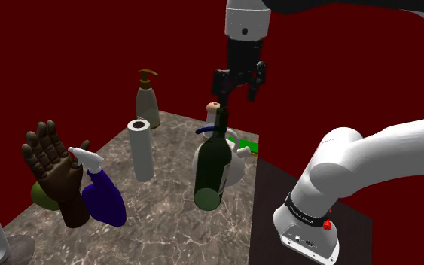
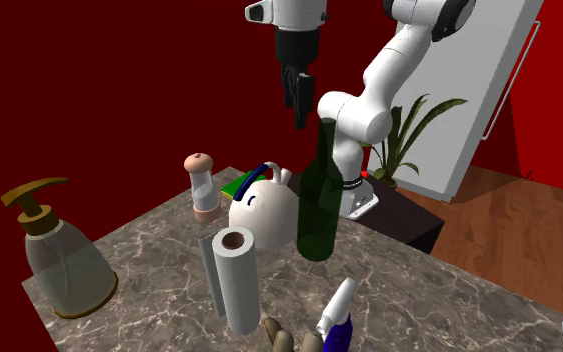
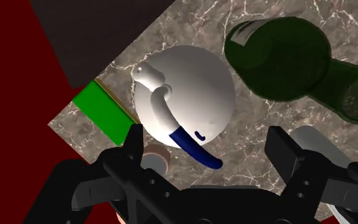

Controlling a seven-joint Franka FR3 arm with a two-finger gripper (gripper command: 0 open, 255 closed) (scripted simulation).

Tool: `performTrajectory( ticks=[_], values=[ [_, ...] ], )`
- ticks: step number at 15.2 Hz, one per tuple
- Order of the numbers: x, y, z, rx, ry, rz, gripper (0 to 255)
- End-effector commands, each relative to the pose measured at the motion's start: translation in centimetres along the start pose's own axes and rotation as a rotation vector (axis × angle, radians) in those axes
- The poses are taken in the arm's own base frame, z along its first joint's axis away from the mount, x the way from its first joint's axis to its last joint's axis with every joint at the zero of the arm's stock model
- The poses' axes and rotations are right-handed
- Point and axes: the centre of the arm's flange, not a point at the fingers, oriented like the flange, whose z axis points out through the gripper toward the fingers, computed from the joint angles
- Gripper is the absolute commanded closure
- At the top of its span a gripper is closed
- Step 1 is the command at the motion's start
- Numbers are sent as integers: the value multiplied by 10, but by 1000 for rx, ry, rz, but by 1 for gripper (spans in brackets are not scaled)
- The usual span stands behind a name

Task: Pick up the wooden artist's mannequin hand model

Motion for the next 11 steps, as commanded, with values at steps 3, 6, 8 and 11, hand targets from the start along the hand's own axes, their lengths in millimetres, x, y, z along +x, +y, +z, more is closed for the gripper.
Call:
performTrajectory(
  ticks=[3, 6, 8, 11],
  values=[
    [-6, -50, 7, 20, 6, 129, 0],
    [-6, -88, 10, 34, 12, 220, 0],
    [-4, -113, 11, 44, 16, 281, 0],
    [2, -150, 13, 58, 22, 373, 0]
  ],
)
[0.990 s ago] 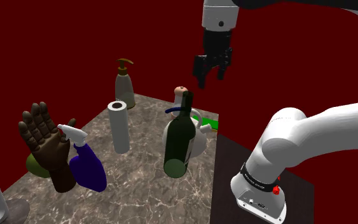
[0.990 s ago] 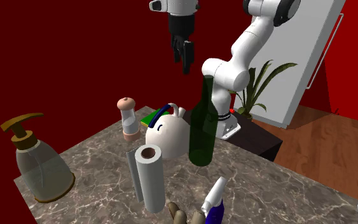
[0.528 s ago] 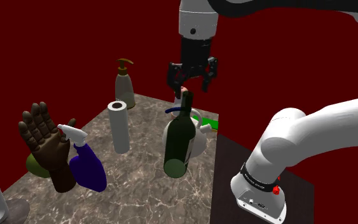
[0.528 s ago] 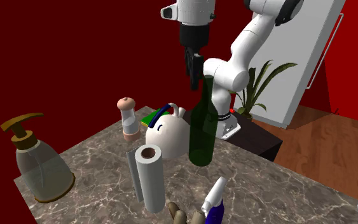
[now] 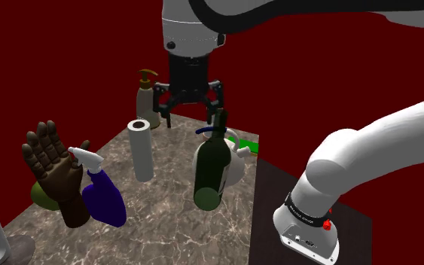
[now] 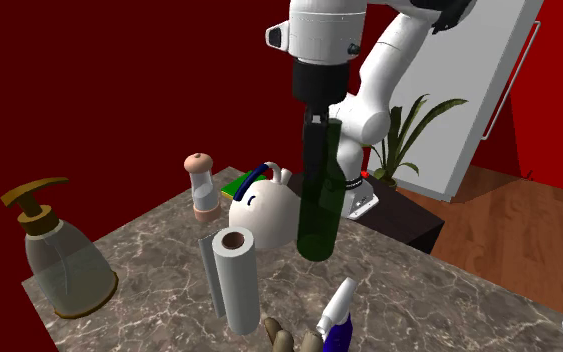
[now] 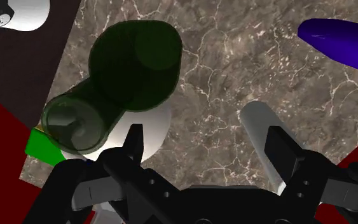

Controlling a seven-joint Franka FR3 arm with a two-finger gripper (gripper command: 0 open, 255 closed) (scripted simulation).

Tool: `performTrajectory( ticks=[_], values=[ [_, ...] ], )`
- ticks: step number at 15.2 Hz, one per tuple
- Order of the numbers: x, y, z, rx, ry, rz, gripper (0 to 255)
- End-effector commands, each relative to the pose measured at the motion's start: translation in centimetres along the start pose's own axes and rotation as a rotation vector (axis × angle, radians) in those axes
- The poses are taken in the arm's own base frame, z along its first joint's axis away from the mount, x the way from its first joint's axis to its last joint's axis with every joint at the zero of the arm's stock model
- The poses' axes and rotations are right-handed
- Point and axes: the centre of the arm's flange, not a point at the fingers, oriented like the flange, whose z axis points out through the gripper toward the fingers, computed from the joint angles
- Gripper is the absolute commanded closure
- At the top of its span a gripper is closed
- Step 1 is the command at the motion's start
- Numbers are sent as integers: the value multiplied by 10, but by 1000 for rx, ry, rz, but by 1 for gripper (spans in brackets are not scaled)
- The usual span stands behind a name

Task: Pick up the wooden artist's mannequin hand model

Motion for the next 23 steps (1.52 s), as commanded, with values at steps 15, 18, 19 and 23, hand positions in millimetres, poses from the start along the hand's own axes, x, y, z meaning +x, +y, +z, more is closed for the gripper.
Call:
performTrajectory(
  ticks=[15, 18, 19, 23],
  values=[
    [14, -200, 11, 77, 29, 493, 0],
    [22, -222, 17, 86, 33, 550, 0],
    [22, -223, 22, 86, 33, 550, 0],
    [21, -224, 43, 86, 33, 550, 0]
  ],
)
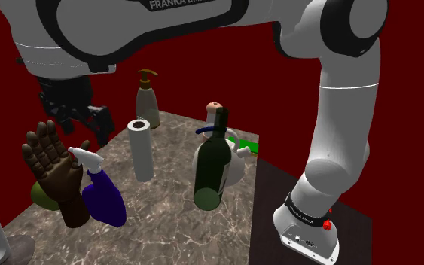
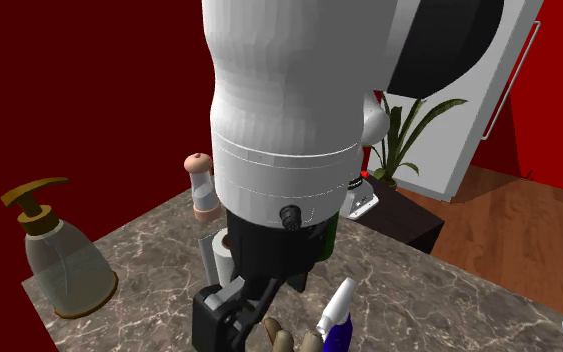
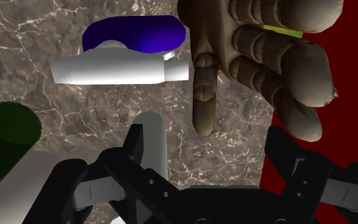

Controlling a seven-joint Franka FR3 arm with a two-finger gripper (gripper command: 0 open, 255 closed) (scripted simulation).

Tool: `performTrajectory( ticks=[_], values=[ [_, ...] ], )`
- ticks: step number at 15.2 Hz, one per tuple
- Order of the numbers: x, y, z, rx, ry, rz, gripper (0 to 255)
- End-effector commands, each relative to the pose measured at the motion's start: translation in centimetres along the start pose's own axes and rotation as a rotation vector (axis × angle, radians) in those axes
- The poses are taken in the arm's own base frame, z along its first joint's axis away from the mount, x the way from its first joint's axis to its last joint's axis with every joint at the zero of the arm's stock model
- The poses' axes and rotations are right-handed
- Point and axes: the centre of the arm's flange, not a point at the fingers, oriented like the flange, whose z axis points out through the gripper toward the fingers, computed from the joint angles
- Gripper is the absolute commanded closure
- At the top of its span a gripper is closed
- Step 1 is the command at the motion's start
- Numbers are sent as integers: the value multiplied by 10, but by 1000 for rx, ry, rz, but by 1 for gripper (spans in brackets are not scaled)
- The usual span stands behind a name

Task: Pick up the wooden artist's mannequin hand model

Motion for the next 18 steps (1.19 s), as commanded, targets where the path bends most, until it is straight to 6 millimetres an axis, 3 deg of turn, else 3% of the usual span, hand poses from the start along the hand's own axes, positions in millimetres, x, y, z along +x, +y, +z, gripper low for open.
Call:
performTrajectory(
  ticks=[1, 3, 4, 13, 18],
  values=[
    [0, 0, 10, 0, 0, 1, 0],
    [-1, 0, 13, 0, 0, 1, 0],
    [0, 1, 12, 0, 0, 1, 255],
    [-1, 0, 13, 0, 0, 1, 255],
    [1, -1, -14, 0, 0, 1, 255]
  ],
)
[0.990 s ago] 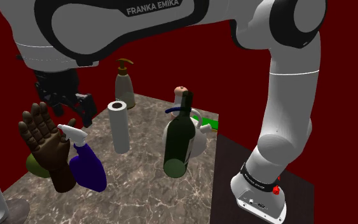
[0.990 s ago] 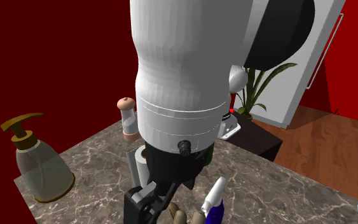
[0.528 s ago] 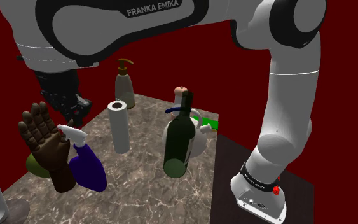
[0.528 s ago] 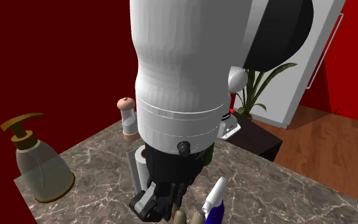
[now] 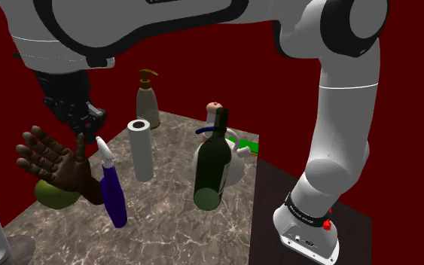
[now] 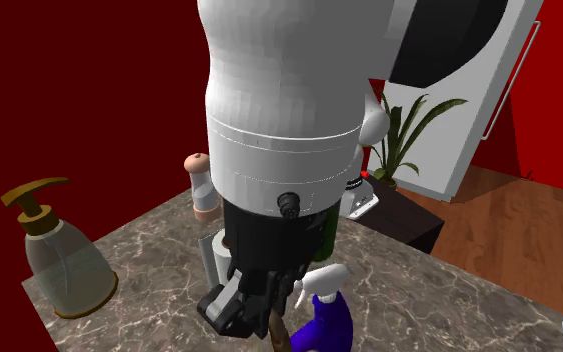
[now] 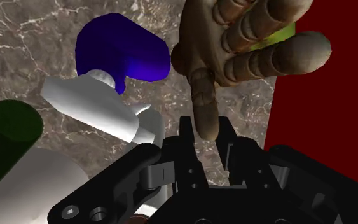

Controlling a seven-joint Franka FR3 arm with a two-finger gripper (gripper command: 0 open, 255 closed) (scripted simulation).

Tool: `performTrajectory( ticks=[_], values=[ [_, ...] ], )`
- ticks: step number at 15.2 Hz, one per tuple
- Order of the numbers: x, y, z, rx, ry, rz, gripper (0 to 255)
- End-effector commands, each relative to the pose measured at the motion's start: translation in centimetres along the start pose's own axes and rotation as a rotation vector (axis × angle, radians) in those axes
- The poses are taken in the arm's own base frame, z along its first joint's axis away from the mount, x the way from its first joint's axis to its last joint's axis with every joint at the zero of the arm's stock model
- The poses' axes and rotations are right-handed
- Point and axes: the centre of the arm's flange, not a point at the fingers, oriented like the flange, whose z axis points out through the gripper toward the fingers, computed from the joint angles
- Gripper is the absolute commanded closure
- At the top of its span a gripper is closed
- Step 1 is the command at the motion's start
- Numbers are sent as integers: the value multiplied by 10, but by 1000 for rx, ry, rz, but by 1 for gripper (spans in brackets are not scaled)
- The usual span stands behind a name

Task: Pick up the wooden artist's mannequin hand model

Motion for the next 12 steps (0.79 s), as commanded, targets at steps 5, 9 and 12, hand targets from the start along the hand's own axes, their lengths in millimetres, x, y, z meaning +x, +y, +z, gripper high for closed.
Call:
performTrajectory(
  ticks=[5, 9, 12],
  values=[
    [2, 0, -31, 0, 0, 0, 255],
    [3, -1, -52, 0, 0, 0, 255],
    [3, -2, -58, 0, 0, 0, 255]
  ],
)
